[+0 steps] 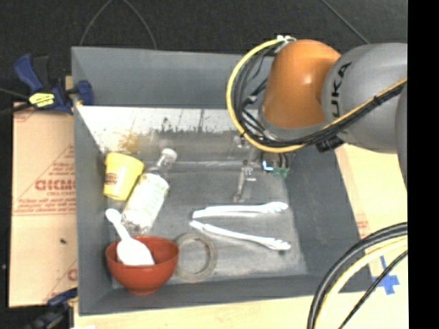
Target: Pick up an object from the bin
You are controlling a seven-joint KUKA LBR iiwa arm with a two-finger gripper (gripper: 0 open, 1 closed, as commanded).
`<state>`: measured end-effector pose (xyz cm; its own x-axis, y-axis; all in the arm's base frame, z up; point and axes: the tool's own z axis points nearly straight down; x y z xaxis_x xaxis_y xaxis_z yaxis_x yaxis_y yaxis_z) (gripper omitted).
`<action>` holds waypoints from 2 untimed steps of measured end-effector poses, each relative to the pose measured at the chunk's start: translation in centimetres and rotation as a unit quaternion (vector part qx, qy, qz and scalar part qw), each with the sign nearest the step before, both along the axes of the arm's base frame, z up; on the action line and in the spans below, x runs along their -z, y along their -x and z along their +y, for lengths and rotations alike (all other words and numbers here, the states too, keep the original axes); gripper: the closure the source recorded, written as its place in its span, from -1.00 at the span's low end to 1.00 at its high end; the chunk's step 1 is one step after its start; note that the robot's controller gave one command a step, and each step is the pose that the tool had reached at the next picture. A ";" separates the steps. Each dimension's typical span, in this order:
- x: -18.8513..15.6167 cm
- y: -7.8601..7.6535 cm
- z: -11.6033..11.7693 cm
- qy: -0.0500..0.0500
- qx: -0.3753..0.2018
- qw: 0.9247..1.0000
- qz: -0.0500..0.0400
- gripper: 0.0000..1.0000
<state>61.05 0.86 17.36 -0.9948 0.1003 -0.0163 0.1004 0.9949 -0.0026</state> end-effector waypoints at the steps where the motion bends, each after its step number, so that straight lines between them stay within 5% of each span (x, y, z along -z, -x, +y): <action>1: 5.6 -4.2 1.2 -0.001 0.008 1.000 -0.004 -1.00; 2: 5.7 -4.2 1.1 -0.001 0.009 1.000 -0.004 -1.00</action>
Offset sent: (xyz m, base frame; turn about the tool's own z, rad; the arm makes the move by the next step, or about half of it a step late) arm 0.0394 0.0119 -0.0589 0.0214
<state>65.22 2.01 11.71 -0.9928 0.1174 -0.0234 0.1174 0.9931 -0.0006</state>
